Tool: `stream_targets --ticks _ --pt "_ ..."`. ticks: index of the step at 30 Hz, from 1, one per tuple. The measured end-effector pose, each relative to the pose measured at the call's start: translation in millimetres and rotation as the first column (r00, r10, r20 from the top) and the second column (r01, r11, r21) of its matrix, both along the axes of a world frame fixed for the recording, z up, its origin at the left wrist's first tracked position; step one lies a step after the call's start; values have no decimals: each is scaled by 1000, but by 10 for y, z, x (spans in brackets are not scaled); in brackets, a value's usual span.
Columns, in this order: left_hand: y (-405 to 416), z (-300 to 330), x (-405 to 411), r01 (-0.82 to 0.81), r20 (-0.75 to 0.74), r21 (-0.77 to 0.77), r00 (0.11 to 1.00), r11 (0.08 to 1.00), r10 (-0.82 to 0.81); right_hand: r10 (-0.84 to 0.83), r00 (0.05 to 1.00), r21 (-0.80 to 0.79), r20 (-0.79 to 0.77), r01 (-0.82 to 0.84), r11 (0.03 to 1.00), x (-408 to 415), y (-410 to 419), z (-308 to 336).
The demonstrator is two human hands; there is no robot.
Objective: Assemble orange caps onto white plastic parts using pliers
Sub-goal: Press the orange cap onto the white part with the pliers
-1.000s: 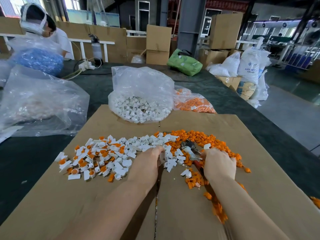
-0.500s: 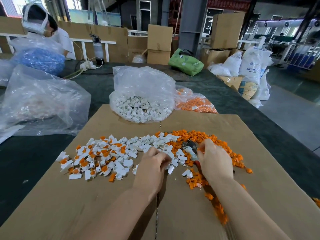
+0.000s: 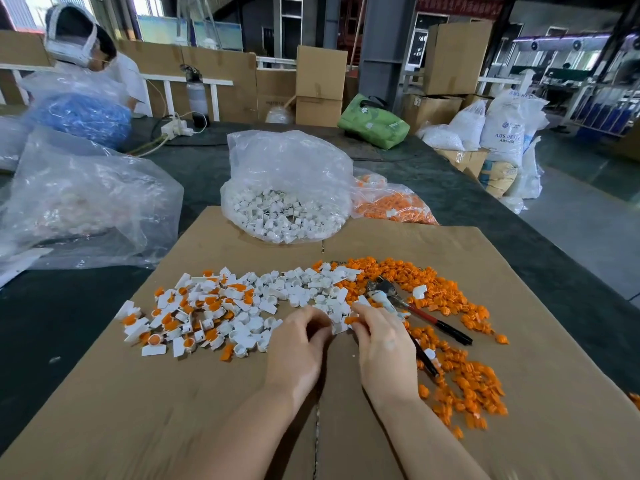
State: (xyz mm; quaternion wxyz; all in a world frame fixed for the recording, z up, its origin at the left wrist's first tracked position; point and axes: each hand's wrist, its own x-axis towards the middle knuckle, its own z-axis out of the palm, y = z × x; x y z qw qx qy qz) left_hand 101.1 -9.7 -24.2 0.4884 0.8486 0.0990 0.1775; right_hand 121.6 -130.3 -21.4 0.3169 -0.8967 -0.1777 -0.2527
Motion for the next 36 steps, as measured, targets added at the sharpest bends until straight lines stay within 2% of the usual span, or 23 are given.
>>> stream_targets --ticks 2,6,9,16,23,30,36 --pt "5 1 -2 -23 -10 -60 1000 998 22 -10 1000 44 -22 11 999 -2 -5 1" --pt "-5 2 7 -5 1 35 1000 999 5 -4 999 63 -46 7 998 -16 -16 -2" --pt "-1 2 3 -9 2 44 1000 999 9 -22 999 49 -40 24 999 -16 -18 4" --pt "-7 41 -30 1 -27 -53 1000 999 -3 -35 996 41 -81 39 998 -15 -16 -13" --pt "8 1 -9 26 -26 120 999 992 -23 5 998 21 -62 -4 1000 -48 -3 14" --pt "2 13 -26 3 -55 -22 999 1000 -4 40 999 -27 -34 -41 999 -70 -1 8" --pt "0 5 -48 24 -41 -43 999 999 -26 31 999 -39 24 -30 999 -67 4 18"
